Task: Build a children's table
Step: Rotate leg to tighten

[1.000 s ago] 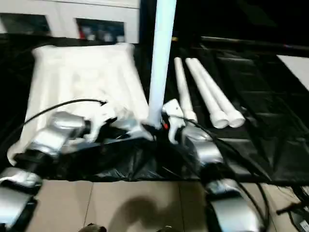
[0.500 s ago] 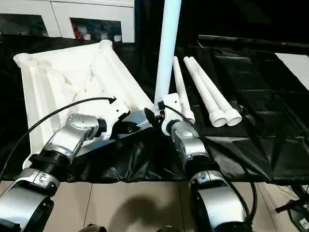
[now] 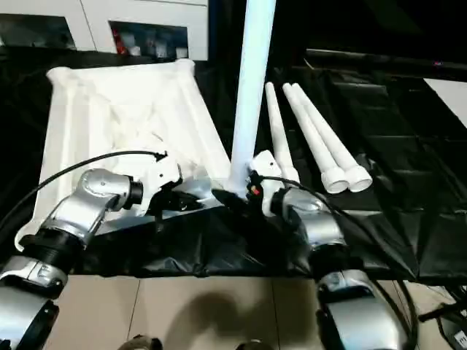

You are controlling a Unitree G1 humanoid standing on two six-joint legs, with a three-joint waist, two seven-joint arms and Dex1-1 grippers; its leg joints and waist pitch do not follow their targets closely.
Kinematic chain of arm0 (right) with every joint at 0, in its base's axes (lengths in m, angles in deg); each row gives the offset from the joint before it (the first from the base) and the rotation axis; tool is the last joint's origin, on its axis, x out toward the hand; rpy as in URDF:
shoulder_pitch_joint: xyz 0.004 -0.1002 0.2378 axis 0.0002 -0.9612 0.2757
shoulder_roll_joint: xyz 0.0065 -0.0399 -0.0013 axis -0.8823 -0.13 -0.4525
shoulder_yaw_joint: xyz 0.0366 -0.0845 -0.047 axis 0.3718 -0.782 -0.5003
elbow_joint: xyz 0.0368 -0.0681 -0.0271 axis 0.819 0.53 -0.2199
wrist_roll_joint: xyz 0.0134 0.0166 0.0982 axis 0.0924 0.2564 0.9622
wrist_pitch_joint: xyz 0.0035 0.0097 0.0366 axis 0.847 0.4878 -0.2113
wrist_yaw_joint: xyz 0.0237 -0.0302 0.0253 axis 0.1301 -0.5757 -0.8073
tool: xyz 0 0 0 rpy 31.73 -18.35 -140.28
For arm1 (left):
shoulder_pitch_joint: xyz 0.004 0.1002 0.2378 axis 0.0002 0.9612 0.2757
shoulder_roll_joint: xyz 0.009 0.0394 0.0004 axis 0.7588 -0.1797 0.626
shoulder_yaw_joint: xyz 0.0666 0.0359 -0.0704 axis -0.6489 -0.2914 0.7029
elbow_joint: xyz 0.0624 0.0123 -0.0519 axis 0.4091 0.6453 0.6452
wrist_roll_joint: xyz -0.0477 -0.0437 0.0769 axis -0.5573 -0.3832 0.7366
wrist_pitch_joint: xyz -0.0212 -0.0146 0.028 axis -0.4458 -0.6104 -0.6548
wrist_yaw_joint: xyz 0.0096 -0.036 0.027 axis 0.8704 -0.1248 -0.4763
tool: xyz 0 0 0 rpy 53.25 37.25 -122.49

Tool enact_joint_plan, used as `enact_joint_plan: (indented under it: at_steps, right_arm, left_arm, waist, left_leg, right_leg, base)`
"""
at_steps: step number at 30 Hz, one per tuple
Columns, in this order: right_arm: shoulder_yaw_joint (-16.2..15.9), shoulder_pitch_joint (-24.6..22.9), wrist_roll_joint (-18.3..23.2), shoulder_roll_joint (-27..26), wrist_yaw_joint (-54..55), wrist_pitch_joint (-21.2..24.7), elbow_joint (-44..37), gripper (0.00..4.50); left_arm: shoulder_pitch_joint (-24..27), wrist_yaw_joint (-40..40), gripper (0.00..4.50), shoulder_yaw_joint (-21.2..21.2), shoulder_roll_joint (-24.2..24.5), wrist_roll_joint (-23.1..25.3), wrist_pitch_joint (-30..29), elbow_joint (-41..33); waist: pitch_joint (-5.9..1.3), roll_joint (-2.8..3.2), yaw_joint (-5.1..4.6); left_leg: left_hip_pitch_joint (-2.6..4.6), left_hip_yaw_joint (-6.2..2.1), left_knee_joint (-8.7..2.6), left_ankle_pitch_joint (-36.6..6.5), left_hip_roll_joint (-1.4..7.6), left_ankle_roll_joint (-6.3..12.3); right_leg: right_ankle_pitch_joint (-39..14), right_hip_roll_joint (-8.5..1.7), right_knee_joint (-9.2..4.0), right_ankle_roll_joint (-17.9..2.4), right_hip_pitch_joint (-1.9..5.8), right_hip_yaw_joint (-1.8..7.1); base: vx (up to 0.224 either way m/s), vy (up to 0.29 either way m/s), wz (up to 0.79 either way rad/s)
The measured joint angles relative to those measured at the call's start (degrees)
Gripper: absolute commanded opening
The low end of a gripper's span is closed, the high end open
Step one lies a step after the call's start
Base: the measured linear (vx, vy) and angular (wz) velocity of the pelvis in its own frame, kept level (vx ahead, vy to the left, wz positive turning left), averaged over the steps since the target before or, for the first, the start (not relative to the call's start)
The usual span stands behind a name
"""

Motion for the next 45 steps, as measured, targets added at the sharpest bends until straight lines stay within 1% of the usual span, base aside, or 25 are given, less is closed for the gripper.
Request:
enact_joint_plan:
  at_steps: [1,2,3,4,5,8,9,13,15,19,23,25,27,30,33,35,37,38,39,40,41,43,45]
  right_arm:
    - [-0.38,-0.41,0.06,0.56,-1.77,0.30,-0.95,3.95]
    - [-0.87,-0.75,0.06,1.15,-3.26,0.62,-1.89,3.82]
    - [-1.42,-1.08,0.06,1.76,-4.71,0.69,-2.65,3.82]
    - [-2.09,-1.49,0.10,2.49,-6.44,1.09,-3.67,3.72]
    - [-2.37,-1.87,0.19,2.95,-7.92,1.81,-4.47,3.62]
    - [-3.05,-2.35,0.31,3.80,-10.65,3.58,-6.32,3.53]
    - [-3.34,-2.35,0.31,4.04,-11.46,4.08,-6.78,3.29]
    - [-3.87,-2.40,0.45,4.30,-12.39,5.78,-8.11,3.15]
    - [-3.88,-2.43,0.72,4.29,-12.40,6.50,-8.41,2.90]
    - [-3.41,-2.50,0.81,3.70,-11.65,7.38,-8.41,2.78]
    - [-0.15,-1.80,0.13,-0.91,-1.28,6.62,-4.81,2.76]
    - [1.22,-0.06,-0.16,-3.21,5.57,5.83,-1.27,2.76]
    - [3.36,2.44,-0.29,-5.92,14.66,5.12,3.11,2.75]
    - [6.00,5.83,-0.26,-9.36,26.90,4.61,8.37,2.75]
    - [7.43,7.69,-0.45,-11.54,34.71,3.97,11.17,2.75]
    - [7.66,8.50,-1.09,-12.41,37.96,2.59,12.58,2.75]
    - [8.08,8.66,-1.32,-12.74,38.75,1.55,13.28,2.75]
    - [8.26,8.80,-1.35,-12.98,39.13,0.84,13.79,3.30]
    - [8.61,8.95,-1.33,-13.16,39.11,0.45,14.19,3.30]
    - [8.73,8.95,-1.43,-13.26,39.14,0.13,14.37,3.44]
    - [8.73,8.95,-1.67,-13.34,39.13,-0.37,14.54,3.44]
    - [8.73,9.18,-1.70,-13.47,38.97,-1.26,15.16,3.63]
    - [8.72,9.16,-1.68,-13.41,37.51,-2.05,15.41,3.63]
  left_arm:
    - [0.07,1.02,0.00,-0.16,0.39,-0.22,0.33,0.00]
    - [0.10,2.12,0.00,-0.30,0.70,-0.33,0.60,-0.03]
    - [0.18,3.10,0.00,-0.48,0.94,-0.50,0.81,-0.06]
    - [0.34,4.26,0.00,-0.84,1.48,-0.81,0.99,-0.41]
    - [0.53,5.36,0.00,-1.06,1.94,-1.03,1.14,-0.77]
    - [0.61,7.55,0.00,-1.57,2.75,-1.44,1.70,-0.83]
    - [0.67,8.11,0.00,-1.75,3.01,-1.53,1.93,-0.90]
    - [0.86,9.52,0.00,-1.84,3.62,-1.82,2.32,-1.05]
    - [0.86,9.59,0.00,-1.85,3.66,-1.82,2.36,-1.05]
    - [0.86,9.07,0.00,-1.71,3.67,-1.81,2.01,-1.00]
    - [-0.38,3.14,0.00,-0.12,2.83,-0.47,-1.07,0.76]
    - [-0.89,-0.55,0.00,0.94,1.38,-0.02,-2.81,1.74]
    - [-2.13,-5.27,0.00,1.69,-0.97,0.35,-4.93,3.11]
    - [-3.54,-12.84,0.00,2.67,-4.43,0.96,-7.31,4.69]
    - [-3.98,-17.73,0.00,3.72,-6.76,1.10,-9.53,4.99]
    - [-3.94,-19.48,0.00,3.93,-7.65,1.11,-10.78,4.38]
    - [-3.58,-19.98,0.00,4.05,-8.15,1.45,-11.51,3.40]
    - [-3.45,-20.09,0.00,4.17,-8.24,1.59,-11.70,3.06]
    - [-3.30,-20.05,0.00,4.18,-8.24,1.66,-11.68,2.78]
    - [-3.23,-19.87,0.00,4.17,-8.23,1.75,-11.59,2.64]
    - [-3.20,-19.82,0.00,4.13,-8.23,1.85,-11.55,2.46]
    - [-3.19,-19.79,0.00,3.90,-8.12,2.07,-10.96,2.42]
    - [-2.82,-18.97,0.00,3.50,-7.31,2.09,-9.77,2.05]
  waist:
    - [0.01,-0.01,0.13]
    - [0.01,-0.01,0.19]
    - [0.01,-0.01,0.26]
    - [0.03,-0.04,0.32]
    - [0.03,-0.04,0.35]
    - [0.03,-0.05,0.37]
    - [0.04,-0.06,0.34]
    - [0.05,-0.07,0.30]
    - [0.05,-0.07,0.28]
    - [0.05,-0.09,0.24]
    - [0.06,-0.19,-0.42]
    - [0.13,-0.27,-1.30]
    - [0.33,-0.53,-1.94]
    - [0.36,-0.55,-2.32]
    - [0.37,-0.49,-2.33]
    - [0.36,-0.45,-2.33]
    - [0.35,-0.45,-2.28]
    - [0.34,-0.43,-2.28]
    - [0.34,-0.42,-2.28]
    - [0.33,-0.41,-2.27]
    - [0.33,-0.41,-2.26]
    - [0.33,-0.41,-2.24]
    - [0.35,-0.39,-2.31]
  left_leg:
    - [0.01,0.00,0.01,0.00,0.02,0.00]
    - [0.00,0.01,0.01,0.00,0.02,-0.01]
    - [0.01,0.01,0.01,0.00,0.02,-0.02]
    - [0.01,0.02,0.02,-0.05,0.04,-0.10]
    - [0.01,0.02,0.02,-0.06,0.04,-0.12]
    - [0.01,0.03,0.03,-0.08,0.04,-0.16]
    - [0.01,0.03,0.03,-0.08,0.04,-0.16]
    - [0.01,0.04,0.01,-0.08,0.05,-0.15]
    - [0.02,0.05,0.01,-0.07,0.06,-0.15]
    - [0.05,0.05,0.02,-0.08,0.06,-0.17]
    - [0.30,0.04,0.02,-0.11,0.06,-0.37]
    - [0.48,0.04,0.00,-0.08,0.05,-0.44]
    - [0.62,-0.03,-0.02,-0.05,0.04,-0.49]
    - [0.74,-0.12,-0.07,-0.03,-0.01,-0.52]
    - [0.85,-0.09,-0.17,-0.04,-0.06,-0.52]
    - [0.88,-0.07,-0.25,-0.04,-0.07,-0.52]
    - [0.89,-0.06,-0.34,-0.04,-0.08,-0.52]
    - [0.91,-0.06,-0.37,-0.03,-0.07,-0.52]
    - [0.93,-0.06,-0.39,-0.03,-0.08,-0.52]
    - [0.94,-0.06,-0.40,-0.04,-0.08,-0.52]
    - [0.95,-0.06,-0.45,-0.04,-0.08,-0.52]
    - [0.95,-0.06,-0.51,-0.04,-0.08,-0.53]
    - [0.94,-0.05,-0.57,-0.03,-0.08,-0.53]
  right_leg:
    - [0.00,0.00,0.01,0.00,0.00,-0.01]
    - [0.00,0.01,0.02,0.00,-0.01,-0.01]
    - [0.00,0.00,0.02,0.00,-0.01,-0.01]
    - [0.00,0.00,0.03,0.00,-0.01,-0.01]
    - [0.00,0.00,0.03,0.00,0.00,-0.01]
    - [0.00,0.00,0.03,0.00,0.00,-0.01]
    - [0.00,0.00,0.03,0.00,0.00,-0.01]
    - [0.00,0.01,0.03,0.00,-0.01,-0.01]
    - [0.00,0.01,0.03,0.00,-0.01,-0.01]
    - [0.00,0.01,0.07,0.00,-0.01,-0.01]
    - [0.07,0.01,0.23,-0.04,0.08,0.02]
    - [0.06,0.00,0.22,-0.04,0.14,0.07]
    - [0.04,-0.01,0.13,0.01,0.09,0.05]
    - [0.07,-0.01,-0.03,0.01,0.05,0.05]
    - [0.12,-0.01,-0.03,0.02,0.08,0.11]
    - [0.28,-0.01,-0.03,-0.22,0.07,0.13]
    - [0.31,-0.01,-0.05,-0.26,0.07,0.13]
    - [0.33,-0.01,-0.04,-0.25,0.07,0.12]
    - [0.34,-0.01,-0.04,-0.25,0.07,0.12]
    - [0.34,-0.01,-0.04,-0.25,0.08,0.11]
    - [0.34,-0.01,-0.04,-0.25,0.08,0.11]
    - [0.34,0.00,-0.04,-0.25,0.06,0.10]
    - [0.34,0.00,-0.04,-0.25,0.01,0.10]
  base:
    - [0.000,0.000,0.00]
    - [0.000,0.000,0.00]
    - [0.000,0.000,0.00]
    - [0.000,0.000,0.00]
    - [0.000,0.000,0.00]
    - [0.000,0.000,0.00]
    - [0.000,0.000,0.00]
    - [0.000,0.000,0.00]
    - [0.000,0.000,0.00]
    - [0.000,0.000,0.00]
    - [0.000,0.000,0.00]
    - [0.000,0.000,0.00]
    - [0.000,0.000,0.00]
    - [0.000,0.000,0.00]
    - [0.000,0.000,0.00]
    - [0.000,0.000,0.00]
    - [0.000,0.000,0.00]
    - [0.000,0.000,0.00]
    - [0.000,0.000,0.00]
    - [0.000,0.000,0.00]
    - [0.000,0.000,0.00]
    - [0.000,0.000,0.00]
    - [0.000,0.000,0.00]
